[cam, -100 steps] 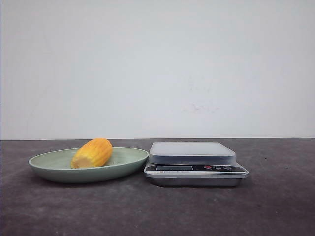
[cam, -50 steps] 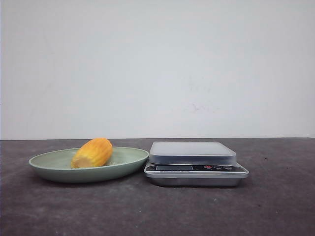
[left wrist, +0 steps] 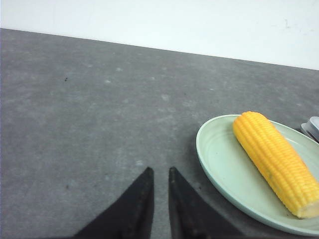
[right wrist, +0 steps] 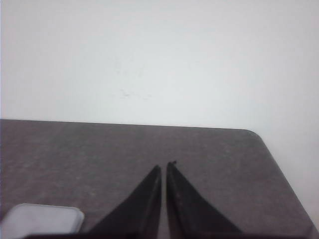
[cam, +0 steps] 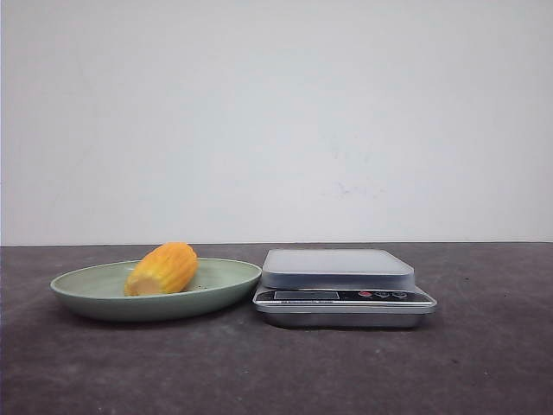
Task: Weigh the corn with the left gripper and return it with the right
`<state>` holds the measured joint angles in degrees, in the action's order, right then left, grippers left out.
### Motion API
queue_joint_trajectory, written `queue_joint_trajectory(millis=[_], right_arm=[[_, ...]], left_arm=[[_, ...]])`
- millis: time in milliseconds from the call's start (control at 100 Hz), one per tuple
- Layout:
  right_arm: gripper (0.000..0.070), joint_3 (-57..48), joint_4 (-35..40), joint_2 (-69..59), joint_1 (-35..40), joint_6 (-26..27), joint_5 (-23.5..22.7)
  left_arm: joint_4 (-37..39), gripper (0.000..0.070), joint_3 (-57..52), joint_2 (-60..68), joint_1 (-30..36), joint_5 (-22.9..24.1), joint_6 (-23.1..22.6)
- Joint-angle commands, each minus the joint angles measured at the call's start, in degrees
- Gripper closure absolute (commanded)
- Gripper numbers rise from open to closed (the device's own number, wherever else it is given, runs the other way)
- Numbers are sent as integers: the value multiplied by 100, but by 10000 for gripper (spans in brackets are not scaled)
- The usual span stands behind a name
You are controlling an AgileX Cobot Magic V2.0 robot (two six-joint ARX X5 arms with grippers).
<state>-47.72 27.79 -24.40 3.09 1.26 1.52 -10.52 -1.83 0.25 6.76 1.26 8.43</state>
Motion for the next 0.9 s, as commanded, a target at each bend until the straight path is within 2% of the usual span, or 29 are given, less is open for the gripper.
queue_joint_trajectory(millis=[0, 220, 390, 890], right_arm=[[688, 562, -212, 254, -87, -26, -7], [688, 2208, -308, 1185, -433, 4, -9], [688, 3121, -767, 1746, -590, 157, -7], [688, 3974, -872, 2417, -636, 160, -28]], left_arm=[[-26, 689, 103, -7, -4, -20, -68], [-26, 689, 103, -7, -4, -22, -68], [-26, 689, 103, -7, -4, -20, -66], [-26, 689, 103, -7, -4, -22, -66]])
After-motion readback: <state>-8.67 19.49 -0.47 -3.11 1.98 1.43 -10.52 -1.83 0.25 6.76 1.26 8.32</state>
